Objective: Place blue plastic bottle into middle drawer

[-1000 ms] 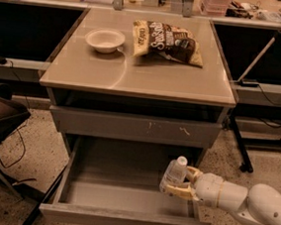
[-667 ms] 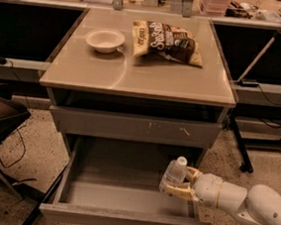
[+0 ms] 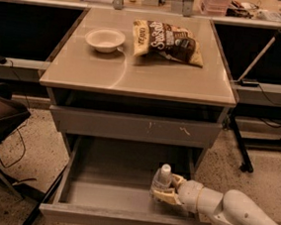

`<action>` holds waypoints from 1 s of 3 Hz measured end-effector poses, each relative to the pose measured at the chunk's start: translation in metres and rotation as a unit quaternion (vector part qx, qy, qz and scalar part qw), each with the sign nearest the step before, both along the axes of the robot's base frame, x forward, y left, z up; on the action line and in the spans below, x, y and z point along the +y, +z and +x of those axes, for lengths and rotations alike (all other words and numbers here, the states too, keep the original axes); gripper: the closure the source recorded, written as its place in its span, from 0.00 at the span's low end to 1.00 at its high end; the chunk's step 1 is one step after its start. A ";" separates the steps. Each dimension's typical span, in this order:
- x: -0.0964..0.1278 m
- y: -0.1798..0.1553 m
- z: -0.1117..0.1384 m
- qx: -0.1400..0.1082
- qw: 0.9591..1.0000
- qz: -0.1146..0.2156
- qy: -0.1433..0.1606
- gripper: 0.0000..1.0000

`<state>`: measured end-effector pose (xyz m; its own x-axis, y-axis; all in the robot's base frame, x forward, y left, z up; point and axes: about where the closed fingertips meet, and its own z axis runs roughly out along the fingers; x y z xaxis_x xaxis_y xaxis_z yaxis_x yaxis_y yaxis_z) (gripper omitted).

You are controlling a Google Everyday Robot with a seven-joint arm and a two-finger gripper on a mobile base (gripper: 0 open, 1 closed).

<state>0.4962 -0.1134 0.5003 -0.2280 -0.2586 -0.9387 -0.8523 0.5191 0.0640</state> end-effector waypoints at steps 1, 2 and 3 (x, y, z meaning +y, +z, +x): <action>0.010 -0.052 0.012 0.019 0.999 -0.041 -0.006 1.00; 0.017 -0.087 0.017 0.028 0.996 -0.090 0.002 1.00; 0.017 -0.087 0.017 0.028 0.996 -0.090 0.002 0.81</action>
Offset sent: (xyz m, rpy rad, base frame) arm 0.0234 0.0196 -0.1364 -0.3330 0.0823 0.0245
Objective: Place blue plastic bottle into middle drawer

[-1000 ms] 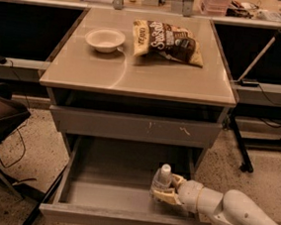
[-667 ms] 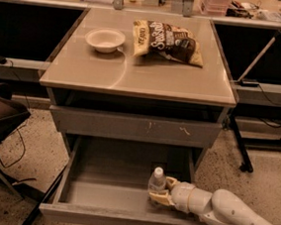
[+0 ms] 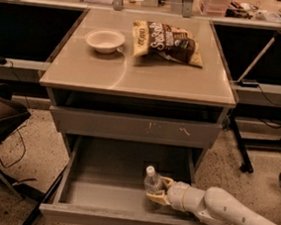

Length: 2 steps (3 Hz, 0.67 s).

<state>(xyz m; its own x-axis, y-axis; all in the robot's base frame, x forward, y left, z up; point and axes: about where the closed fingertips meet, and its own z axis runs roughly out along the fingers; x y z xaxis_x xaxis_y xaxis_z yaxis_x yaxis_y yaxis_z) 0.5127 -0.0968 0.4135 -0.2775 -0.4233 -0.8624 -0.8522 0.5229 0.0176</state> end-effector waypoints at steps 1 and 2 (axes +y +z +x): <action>0.000 0.000 0.000 0.000 1.000 0.000 0.000 0.58; 0.000 0.000 0.000 0.000 1.000 0.000 0.000 0.35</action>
Offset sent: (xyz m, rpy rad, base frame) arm 0.0000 0.0000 0.0000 0.0000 0.0000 0.0000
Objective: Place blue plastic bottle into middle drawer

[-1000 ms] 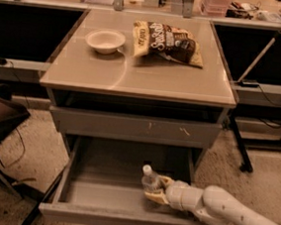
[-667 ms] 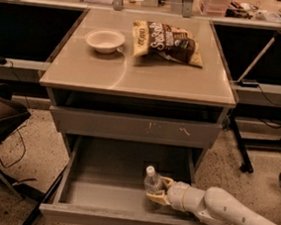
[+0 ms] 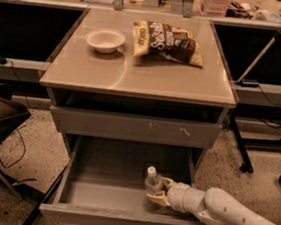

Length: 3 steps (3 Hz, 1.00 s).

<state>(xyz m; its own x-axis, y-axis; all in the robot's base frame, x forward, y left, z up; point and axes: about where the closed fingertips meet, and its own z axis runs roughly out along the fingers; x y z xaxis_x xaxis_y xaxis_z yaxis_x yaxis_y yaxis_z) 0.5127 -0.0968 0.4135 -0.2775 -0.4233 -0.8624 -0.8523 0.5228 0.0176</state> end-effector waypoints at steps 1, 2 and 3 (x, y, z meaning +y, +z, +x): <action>0.000 0.000 0.000 0.000 1.000 0.000 0.000 0.11; 0.000 0.000 0.000 0.000 1.000 0.000 0.000 0.00; 0.000 0.000 0.000 0.000 1.000 0.000 0.000 0.00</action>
Offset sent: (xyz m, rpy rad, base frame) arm 0.0000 0.0000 0.0000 0.0000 0.0000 0.0000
